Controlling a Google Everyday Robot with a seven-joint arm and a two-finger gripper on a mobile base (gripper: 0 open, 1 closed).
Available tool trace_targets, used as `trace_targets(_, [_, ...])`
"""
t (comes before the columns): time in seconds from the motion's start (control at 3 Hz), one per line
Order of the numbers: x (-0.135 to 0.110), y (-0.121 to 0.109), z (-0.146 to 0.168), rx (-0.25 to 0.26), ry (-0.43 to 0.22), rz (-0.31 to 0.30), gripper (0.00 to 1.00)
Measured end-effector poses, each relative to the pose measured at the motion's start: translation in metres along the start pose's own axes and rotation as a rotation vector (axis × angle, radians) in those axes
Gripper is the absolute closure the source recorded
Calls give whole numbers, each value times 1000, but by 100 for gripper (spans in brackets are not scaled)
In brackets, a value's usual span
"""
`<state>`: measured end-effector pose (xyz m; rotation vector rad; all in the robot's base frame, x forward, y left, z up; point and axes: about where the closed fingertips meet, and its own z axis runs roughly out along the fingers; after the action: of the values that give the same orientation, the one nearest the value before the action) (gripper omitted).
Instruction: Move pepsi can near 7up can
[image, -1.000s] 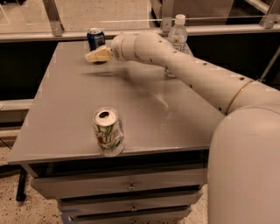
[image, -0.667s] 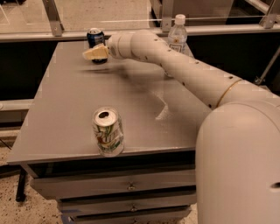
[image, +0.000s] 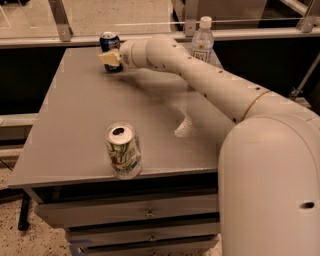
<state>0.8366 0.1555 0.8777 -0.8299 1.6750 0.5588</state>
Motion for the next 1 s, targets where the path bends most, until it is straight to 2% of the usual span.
trace_targets(0.33, [3, 9, -11, -18, -2, 18, 65])
trace_targets(0.67, [3, 15, -36, -36, -17, 23, 87])
trace_targets(1.0, [8, 14, -76, -58, -46, 33, 100])
